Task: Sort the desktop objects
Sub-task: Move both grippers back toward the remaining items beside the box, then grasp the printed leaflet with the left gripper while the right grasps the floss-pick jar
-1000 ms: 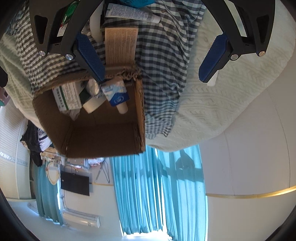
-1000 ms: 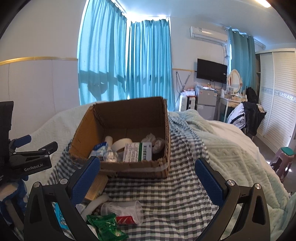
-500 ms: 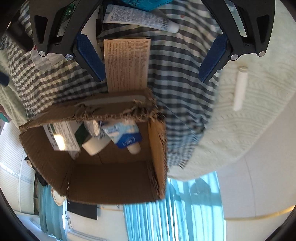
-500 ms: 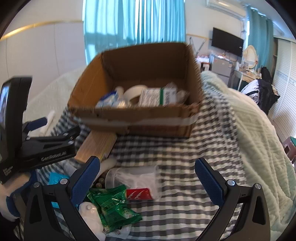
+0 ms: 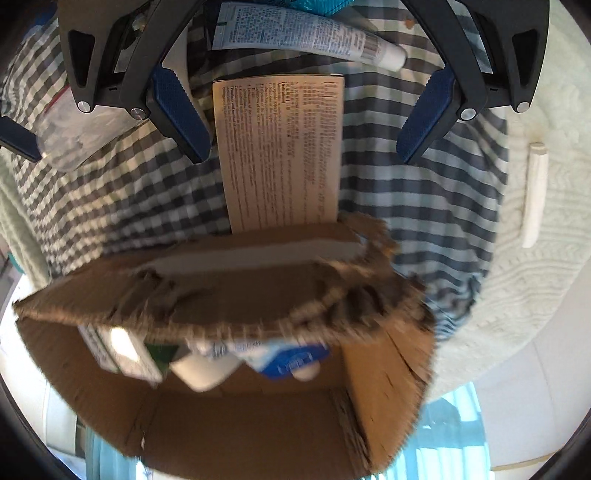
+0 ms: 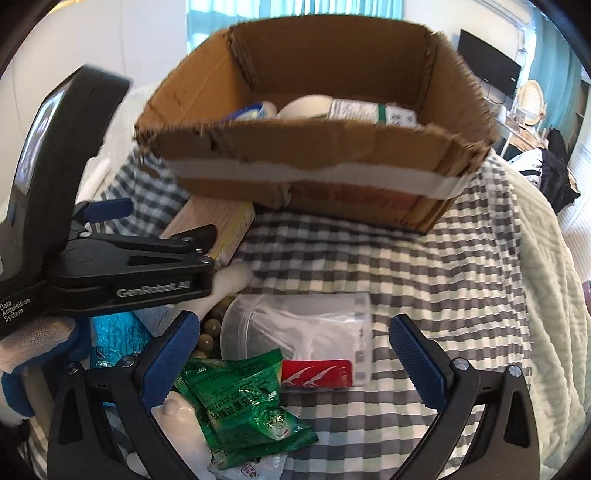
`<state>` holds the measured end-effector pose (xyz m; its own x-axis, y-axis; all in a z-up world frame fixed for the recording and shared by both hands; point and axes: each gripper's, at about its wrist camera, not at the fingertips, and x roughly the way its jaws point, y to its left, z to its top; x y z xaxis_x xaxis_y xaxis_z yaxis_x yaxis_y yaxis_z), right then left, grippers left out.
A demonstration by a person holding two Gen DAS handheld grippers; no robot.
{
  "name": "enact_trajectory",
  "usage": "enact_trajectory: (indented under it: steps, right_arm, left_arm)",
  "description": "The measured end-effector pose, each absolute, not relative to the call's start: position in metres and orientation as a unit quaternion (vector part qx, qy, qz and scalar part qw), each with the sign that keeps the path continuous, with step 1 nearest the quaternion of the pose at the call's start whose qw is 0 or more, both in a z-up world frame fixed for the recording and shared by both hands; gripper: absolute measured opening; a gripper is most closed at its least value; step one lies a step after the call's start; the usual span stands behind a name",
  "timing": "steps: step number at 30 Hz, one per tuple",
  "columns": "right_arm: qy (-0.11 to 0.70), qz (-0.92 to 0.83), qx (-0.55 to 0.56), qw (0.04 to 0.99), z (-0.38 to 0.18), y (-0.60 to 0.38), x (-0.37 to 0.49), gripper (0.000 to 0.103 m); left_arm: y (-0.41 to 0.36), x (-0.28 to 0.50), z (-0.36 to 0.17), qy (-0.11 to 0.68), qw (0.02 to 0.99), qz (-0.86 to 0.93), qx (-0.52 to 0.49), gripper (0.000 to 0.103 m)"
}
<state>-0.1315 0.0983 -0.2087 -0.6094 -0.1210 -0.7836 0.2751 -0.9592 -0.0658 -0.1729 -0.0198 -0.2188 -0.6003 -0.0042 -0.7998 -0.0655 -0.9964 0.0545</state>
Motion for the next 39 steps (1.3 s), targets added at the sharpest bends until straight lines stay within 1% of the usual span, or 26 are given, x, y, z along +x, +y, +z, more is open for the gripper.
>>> enact_trajectory:
  steps: [7, 11, 13, 16, 17, 18, 20, 23, 24, 25, 31, 39]
  right_arm:
    - [0.096, -0.880, 0.454, 0.098, -0.223, 0.096, -0.142, 0.103]
    - [0.067, -0.882, 0.460, 0.081, -0.226, 0.109, -0.146, 0.103]
    - [0.058, -0.878, 0.467, 0.082, -0.227, 0.112, -0.148, 0.103]
    - [0.063, -0.874, 0.475, 0.080, -0.230, 0.111, -0.150, 0.103]
    - [0.067, -0.872, 0.479, 0.076, -0.233, 0.111, -0.152, 0.103]
    - [0.070, -0.866, 0.489, 0.076, -0.237, 0.110, -0.153, 0.103]
    - [0.069, -0.861, 0.499, 0.074, -0.242, 0.112, -0.155, 0.102]
    - [0.057, -0.869, 0.487, 0.067, -0.235, 0.119, -0.151, 0.100]
    - [0.055, -0.871, 0.483, 0.067, -0.233, 0.120, -0.149, 0.095]
    - [0.053, -0.873, 0.481, 0.066, -0.231, 0.122, -0.147, 0.092]
    - [0.020, -0.883, 0.465, 0.059, -0.220, 0.140, -0.137, 0.091]
    - [-0.012, -0.904, 0.425, 0.028, -0.188, 0.167, -0.122, 0.091]
  left_arm:
    - [-0.022, -0.185, -0.237, 0.027, 0.017, 0.876, -0.481, 0.103]
    - [-0.026, -0.186, -0.240, 0.013, 0.015, 0.874, -0.485, 0.103]
    - [-0.026, -0.186, -0.240, 0.013, 0.017, 0.874, -0.486, 0.100]
    - [-0.023, -0.185, -0.241, 0.017, 0.022, 0.873, -0.486, 0.089]
    - [-0.022, -0.184, -0.241, 0.017, 0.024, 0.874, -0.486, 0.079]
    - [-0.022, -0.183, -0.241, 0.017, 0.026, 0.874, -0.486, 0.076]
    - [-0.021, -0.182, -0.240, 0.018, 0.024, 0.874, -0.485, 0.076]
    - [-0.025, -0.178, -0.237, 0.016, 0.022, 0.875, -0.483, 0.075]
    - [-0.026, -0.178, -0.235, 0.017, 0.020, 0.876, -0.482, 0.075]
    - [-0.026, -0.175, -0.233, 0.019, 0.018, 0.877, -0.480, 0.075]
    - [-0.024, -0.156, -0.219, 0.026, 0.019, 0.884, -0.466, 0.075]
    - [-0.021, -0.131, -0.194, 0.034, 0.022, 0.896, -0.441, 0.075]
